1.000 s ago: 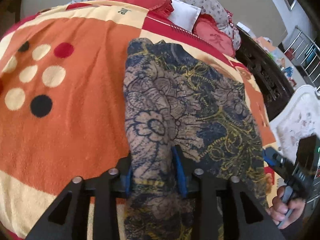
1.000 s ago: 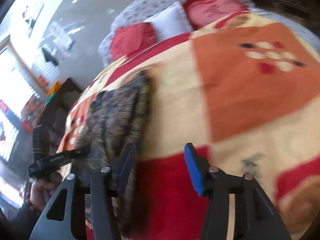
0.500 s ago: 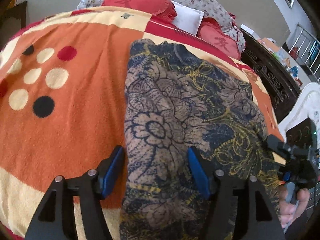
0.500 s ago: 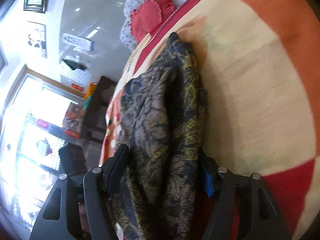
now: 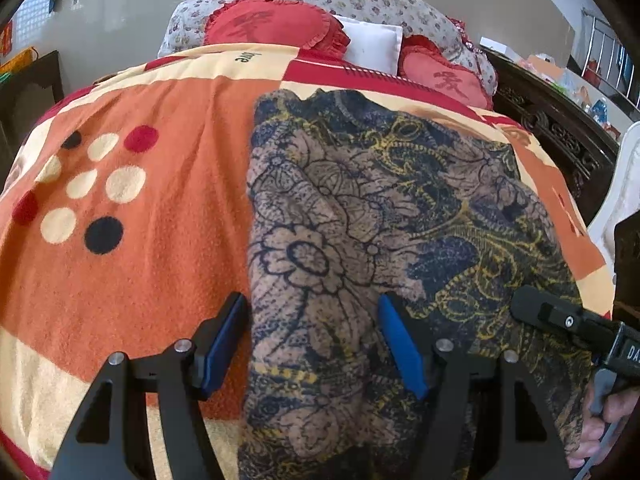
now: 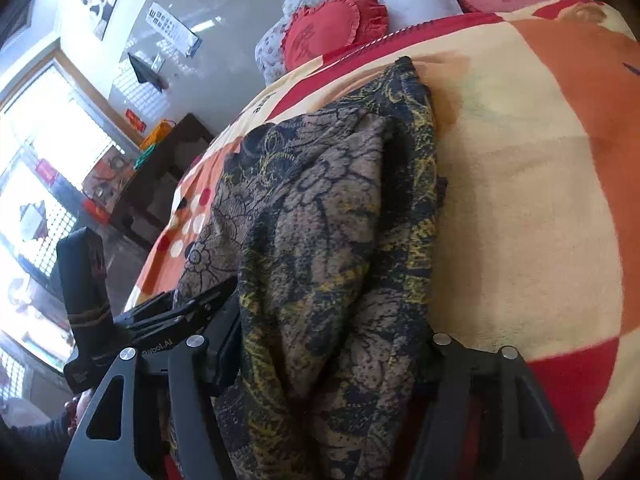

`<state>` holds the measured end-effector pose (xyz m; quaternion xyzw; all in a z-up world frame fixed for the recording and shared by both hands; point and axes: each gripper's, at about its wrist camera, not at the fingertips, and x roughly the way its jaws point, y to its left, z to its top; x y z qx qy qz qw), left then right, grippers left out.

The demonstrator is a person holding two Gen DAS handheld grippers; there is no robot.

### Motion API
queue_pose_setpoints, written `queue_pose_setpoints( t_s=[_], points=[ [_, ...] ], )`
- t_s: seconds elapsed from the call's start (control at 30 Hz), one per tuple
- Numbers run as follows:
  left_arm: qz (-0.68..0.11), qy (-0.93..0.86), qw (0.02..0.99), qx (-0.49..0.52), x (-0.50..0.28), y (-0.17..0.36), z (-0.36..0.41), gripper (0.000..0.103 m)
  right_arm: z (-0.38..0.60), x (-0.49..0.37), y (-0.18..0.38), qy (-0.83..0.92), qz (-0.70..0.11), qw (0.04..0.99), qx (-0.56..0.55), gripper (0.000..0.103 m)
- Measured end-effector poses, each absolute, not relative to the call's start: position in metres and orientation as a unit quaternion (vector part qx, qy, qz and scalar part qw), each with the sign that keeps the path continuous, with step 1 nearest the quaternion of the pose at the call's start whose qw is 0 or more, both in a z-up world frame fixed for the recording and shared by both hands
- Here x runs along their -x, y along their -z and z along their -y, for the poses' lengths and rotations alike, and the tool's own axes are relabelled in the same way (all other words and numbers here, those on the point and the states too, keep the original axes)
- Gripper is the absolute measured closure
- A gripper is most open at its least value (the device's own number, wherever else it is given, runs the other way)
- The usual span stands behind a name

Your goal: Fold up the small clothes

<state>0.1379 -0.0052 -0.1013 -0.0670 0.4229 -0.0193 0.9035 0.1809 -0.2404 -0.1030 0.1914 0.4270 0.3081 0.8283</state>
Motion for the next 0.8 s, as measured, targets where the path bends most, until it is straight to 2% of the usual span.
queue_pose_setpoints(
  t_s=[0.1, 0.3, 0.37, 0.43, 0.5, 0.67, 0.8],
  points=[
    [-0.422, 0.024, 0.903, 0.076, -0.139, 0.102, 0.003, 0.030, 0.243, -0.183, 0.103, -0.308, -0.425, 0.828, -0.197, 0.031],
    [-0.422, 0.026, 0.903, 0.082, -0.139, 0.102, 0.001, 0.031, 0.247, -0.186, 0.105, -0.306, -0.429, 0.826, -0.201, 0.045],
    [-0.424, 0.027, 0.901, 0.088, -0.138, 0.100, -0.001, 0.035, 0.247, -0.185, 0.105, -0.305, -0.432, 0.824, -0.200, 0.049],
    [-0.424, 0.038, 0.900, 0.092, -0.136, 0.093, -0.001, 0.070, 0.247, -0.186, 0.105, -0.299, -0.441, 0.821, -0.208, 0.054],
    [-0.417, 0.032, 0.904, 0.085, -0.134, 0.080, -0.002, 0.079, 0.241, -0.184, 0.097, -0.275, -0.452, 0.821, -0.214, 0.059],
    [-0.393, 0.007, 0.918, 0.061, -0.129, 0.048, -0.039, 0.081, 0.220, -0.177, 0.085, -0.273, -0.441, 0.815, -0.261, 0.063],
    [-0.427, -0.023, 0.901, 0.072, -0.130, 0.060, -0.091, 0.079, 0.167, -0.182, 0.089, -0.312, -0.448, 0.796, -0.263, 0.064]
  ],
)
